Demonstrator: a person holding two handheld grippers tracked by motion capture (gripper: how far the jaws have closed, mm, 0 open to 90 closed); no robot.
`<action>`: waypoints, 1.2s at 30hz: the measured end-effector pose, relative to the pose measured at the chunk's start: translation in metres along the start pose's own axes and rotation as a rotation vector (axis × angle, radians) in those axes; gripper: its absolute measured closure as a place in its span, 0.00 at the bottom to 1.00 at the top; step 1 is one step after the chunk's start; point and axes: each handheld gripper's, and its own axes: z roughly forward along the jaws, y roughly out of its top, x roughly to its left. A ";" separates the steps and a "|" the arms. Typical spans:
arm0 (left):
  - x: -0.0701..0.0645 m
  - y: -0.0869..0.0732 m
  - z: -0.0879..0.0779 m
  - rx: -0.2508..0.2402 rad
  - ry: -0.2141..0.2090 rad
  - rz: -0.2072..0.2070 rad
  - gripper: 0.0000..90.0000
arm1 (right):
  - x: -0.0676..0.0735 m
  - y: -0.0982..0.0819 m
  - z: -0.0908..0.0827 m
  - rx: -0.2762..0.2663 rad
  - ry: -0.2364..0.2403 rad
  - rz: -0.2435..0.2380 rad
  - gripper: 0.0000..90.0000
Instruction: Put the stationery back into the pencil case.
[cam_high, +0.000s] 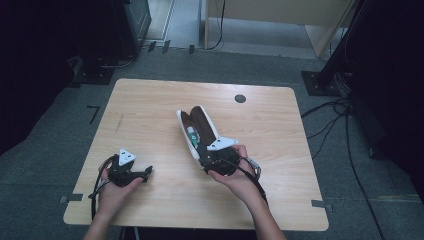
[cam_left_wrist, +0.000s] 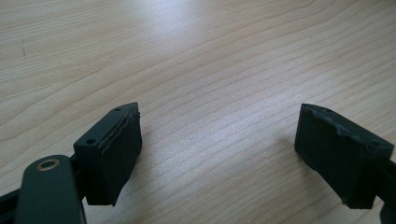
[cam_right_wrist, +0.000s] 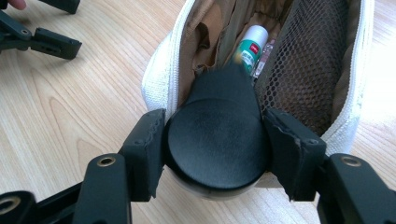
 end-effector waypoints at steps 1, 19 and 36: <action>0.000 0.000 0.000 0.000 0.000 0.000 0.17 | 0.000 0.000 0.000 0.001 0.003 0.001 0.43; 0.000 0.000 0.000 0.001 0.000 0.001 0.17 | -0.001 -0.011 -0.034 -0.149 -0.042 0.060 0.56; 0.000 0.000 0.000 0.002 0.000 0.002 0.17 | 0.005 -0.024 -0.003 -0.102 -0.027 0.085 0.94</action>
